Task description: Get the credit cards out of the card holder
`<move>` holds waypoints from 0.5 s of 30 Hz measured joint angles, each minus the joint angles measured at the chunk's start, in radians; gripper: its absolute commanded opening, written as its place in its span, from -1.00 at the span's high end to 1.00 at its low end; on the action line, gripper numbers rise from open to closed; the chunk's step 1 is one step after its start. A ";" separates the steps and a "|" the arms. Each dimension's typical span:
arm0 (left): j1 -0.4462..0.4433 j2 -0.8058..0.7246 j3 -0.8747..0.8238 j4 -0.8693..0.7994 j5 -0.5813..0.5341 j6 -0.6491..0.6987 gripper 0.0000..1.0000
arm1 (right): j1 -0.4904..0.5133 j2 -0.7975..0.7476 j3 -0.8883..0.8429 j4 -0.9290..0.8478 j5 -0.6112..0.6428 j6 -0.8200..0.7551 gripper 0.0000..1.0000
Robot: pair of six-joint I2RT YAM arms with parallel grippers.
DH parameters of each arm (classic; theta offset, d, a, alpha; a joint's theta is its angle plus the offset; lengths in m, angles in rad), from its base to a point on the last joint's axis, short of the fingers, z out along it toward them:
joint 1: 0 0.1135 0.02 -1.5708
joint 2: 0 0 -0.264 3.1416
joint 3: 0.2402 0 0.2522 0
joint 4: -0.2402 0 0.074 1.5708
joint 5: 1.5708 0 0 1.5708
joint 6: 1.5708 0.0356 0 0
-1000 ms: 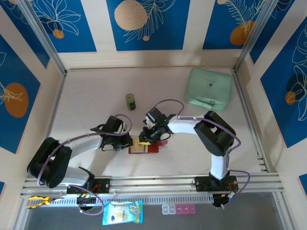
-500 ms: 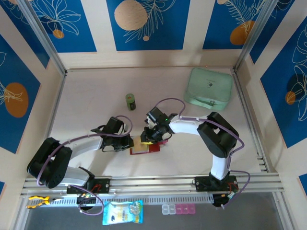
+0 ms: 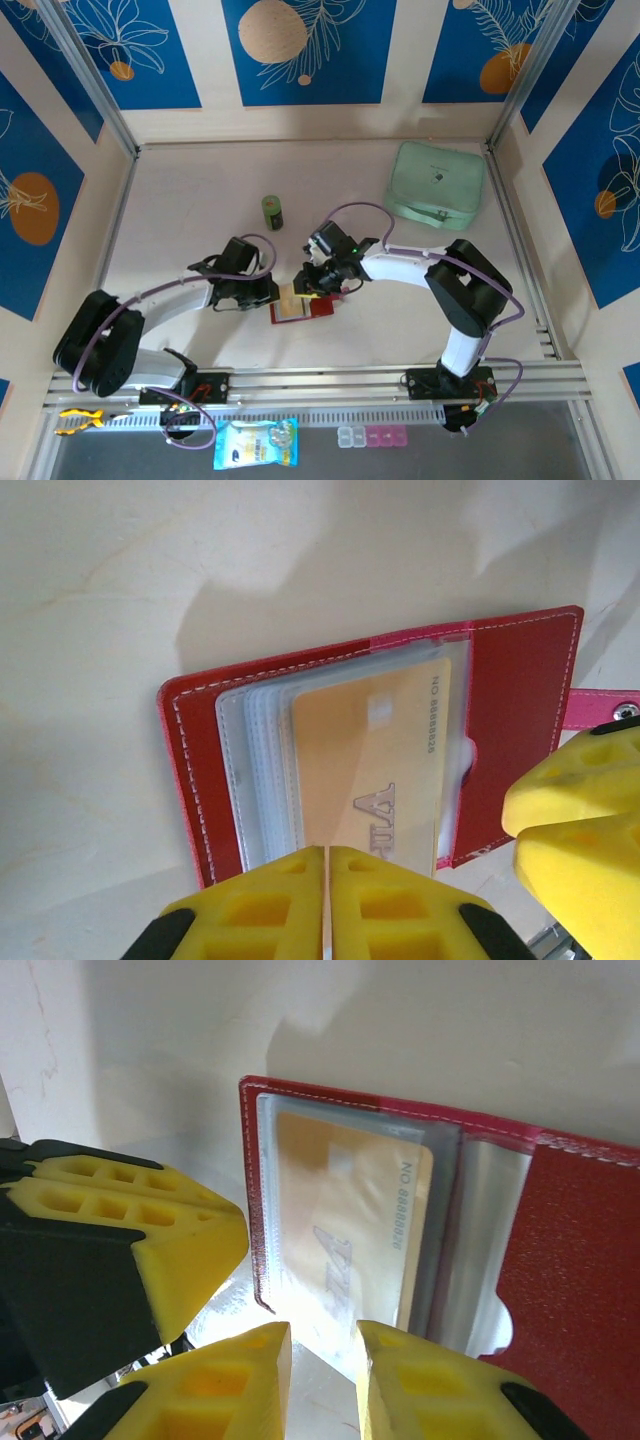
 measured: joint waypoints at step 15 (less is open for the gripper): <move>-0.018 0.053 0.017 -0.018 -0.024 0.040 0.84 | -0.006 0.044 0.000 -0.010 -0.027 0.011 0.50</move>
